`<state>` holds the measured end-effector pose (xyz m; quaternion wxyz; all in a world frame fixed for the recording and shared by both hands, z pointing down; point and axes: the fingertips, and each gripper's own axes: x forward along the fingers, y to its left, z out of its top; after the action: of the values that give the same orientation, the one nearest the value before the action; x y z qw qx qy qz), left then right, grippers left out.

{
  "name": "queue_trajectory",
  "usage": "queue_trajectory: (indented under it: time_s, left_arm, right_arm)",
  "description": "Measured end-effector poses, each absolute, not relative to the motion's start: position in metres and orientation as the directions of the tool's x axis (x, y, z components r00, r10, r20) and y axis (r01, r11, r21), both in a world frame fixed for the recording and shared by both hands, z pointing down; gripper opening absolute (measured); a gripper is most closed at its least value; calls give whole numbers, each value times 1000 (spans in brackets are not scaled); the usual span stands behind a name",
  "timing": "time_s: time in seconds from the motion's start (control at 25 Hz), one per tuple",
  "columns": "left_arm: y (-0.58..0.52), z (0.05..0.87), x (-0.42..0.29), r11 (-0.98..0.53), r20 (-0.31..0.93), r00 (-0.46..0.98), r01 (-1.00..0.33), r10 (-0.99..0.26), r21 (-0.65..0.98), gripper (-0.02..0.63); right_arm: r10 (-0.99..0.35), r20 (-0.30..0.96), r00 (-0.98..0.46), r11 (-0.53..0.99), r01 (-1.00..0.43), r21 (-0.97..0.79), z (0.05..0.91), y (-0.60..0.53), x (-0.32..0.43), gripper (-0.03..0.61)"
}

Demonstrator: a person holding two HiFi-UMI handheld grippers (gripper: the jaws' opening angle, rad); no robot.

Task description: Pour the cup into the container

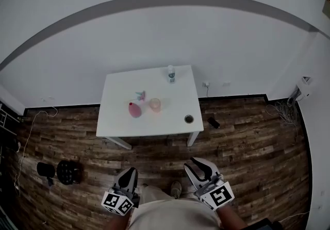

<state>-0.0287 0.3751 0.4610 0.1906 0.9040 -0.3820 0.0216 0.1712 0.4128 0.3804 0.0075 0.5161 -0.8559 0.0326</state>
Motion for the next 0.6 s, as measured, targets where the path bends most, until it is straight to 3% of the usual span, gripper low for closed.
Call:
queue_trajectory:
  time_s: [0.6]
  left_arm:
    - [324, 462, -28, -644, 171, 722, -681, -671, 348, 12]
  right_arm:
    - [-872, 99, -479, 478, -878, -33, 393, 357, 161, 84]
